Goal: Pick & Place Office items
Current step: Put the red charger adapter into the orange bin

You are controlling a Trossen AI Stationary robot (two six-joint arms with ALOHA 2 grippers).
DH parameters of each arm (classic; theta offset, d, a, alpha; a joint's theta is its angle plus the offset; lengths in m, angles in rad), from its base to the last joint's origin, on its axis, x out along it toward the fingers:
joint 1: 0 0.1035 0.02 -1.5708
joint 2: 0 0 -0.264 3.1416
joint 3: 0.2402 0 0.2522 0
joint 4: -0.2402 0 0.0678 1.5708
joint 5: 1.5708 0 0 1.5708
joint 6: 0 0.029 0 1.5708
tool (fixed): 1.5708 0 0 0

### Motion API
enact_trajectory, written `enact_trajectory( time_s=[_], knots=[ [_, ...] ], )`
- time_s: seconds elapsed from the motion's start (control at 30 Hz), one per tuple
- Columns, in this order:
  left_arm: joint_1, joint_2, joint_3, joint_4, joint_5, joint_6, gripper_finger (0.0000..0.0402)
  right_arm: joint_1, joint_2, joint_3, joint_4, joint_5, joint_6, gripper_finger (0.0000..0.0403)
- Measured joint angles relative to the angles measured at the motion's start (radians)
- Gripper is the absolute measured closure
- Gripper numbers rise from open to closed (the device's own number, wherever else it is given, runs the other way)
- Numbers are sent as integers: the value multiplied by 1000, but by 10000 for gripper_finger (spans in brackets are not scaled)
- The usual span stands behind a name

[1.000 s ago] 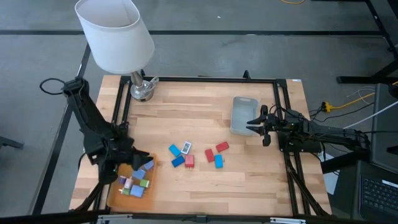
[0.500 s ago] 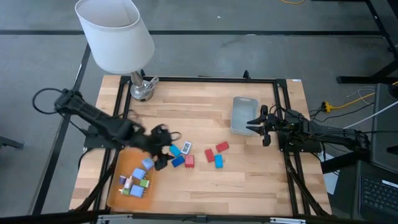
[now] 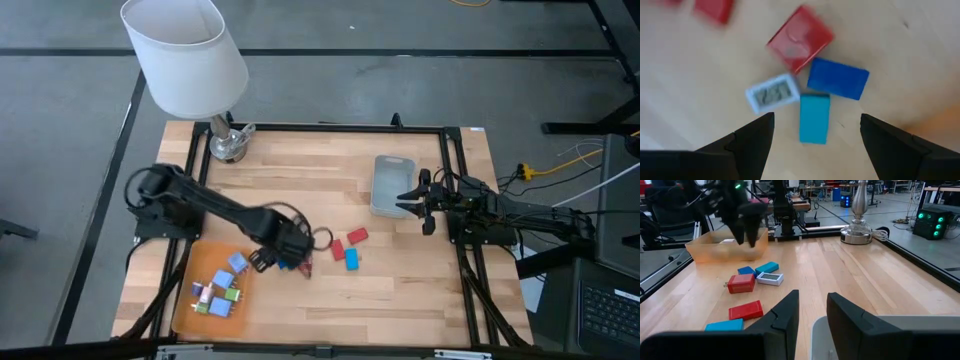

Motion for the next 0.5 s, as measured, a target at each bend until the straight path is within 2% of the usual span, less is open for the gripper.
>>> enact_trajectory(
  time_s=[0.1,0.2,0.5],
  knots=[
    [-35,61,42,-11,-46,153,114,0,0,0,0,0,0,302],
    [-54,112,76,4,-72,229,114,0,0,0,0,0,0,302],
    [-70,164,89,251,-94,378,131,0,0,0,0,0,0,302]
  ],
)
